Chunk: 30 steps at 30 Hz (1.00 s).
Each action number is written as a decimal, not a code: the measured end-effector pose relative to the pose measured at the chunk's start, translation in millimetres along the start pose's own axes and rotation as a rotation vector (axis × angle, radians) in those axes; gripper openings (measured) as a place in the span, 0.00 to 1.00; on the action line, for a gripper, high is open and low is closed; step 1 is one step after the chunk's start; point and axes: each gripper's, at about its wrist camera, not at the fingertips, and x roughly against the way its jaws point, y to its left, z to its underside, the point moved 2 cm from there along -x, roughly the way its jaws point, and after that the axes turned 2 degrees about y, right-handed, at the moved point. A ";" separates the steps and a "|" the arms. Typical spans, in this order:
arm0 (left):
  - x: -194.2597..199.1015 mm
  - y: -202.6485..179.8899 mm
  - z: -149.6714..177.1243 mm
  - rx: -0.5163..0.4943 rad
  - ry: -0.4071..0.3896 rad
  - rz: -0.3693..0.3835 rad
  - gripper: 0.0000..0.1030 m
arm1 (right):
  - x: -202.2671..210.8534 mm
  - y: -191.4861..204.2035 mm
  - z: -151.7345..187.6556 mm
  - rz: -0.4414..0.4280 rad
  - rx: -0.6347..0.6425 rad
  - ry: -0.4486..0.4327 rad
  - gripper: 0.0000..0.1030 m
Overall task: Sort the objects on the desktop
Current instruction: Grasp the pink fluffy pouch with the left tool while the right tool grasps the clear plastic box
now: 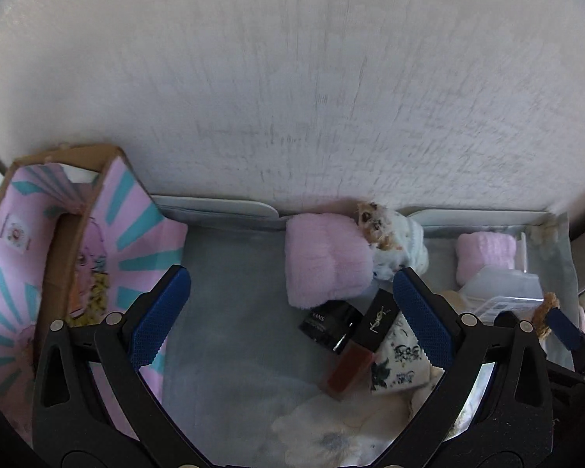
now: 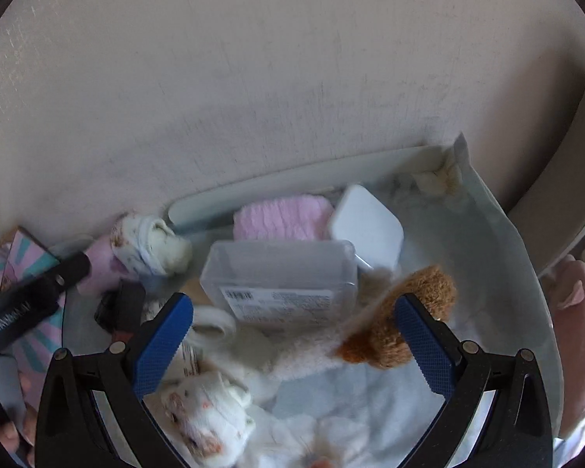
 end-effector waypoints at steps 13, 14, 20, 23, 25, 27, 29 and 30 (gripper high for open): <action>-31.0 -7.6 -0.5 -0.010 0.035 0.017 1.00 | -28.0 13.7 -4.8 0.021 0.057 0.038 1.00; -35.5 -8.8 -0.3 -0.010 0.041 0.027 1.00 | -29.1 14.7 -6.2 0.012 0.068 0.032 1.00; -43.4 -18.3 -0.6 -0.009 0.040 0.116 0.62 | -30.6 11.8 -13.8 0.008 0.076 0.020 0.84; -43.9 -31.4 -0.9 -0.039 0.041 0.155 0.36 | -28.7 10.7 -15.4 0.007 0.087 0.018 0.84; -42.0 -37.2 -1.3 -0.042 0.041 0.159 0.34 | -25.3 9.6 -17.1 0.003 0.092 0.011 0.84; -36.0 -41.0 -2.1 -0.032 0.033 0.175 0.34 | -22.0 8.7 -19.3 -0.005 0.095 0.008 0.84; -29.8 -42.4 -2.8 -0.018 0.028 0.181 0.34 | -18.2 6.7 -23.2 -0.013 0.093 0.000 0.84; -26.4 -42.7 -3.2 -0.012 0.024 0.181 0.34 | -16.6 6.5 -24.3 -0.016 0.091 -0.001 0.84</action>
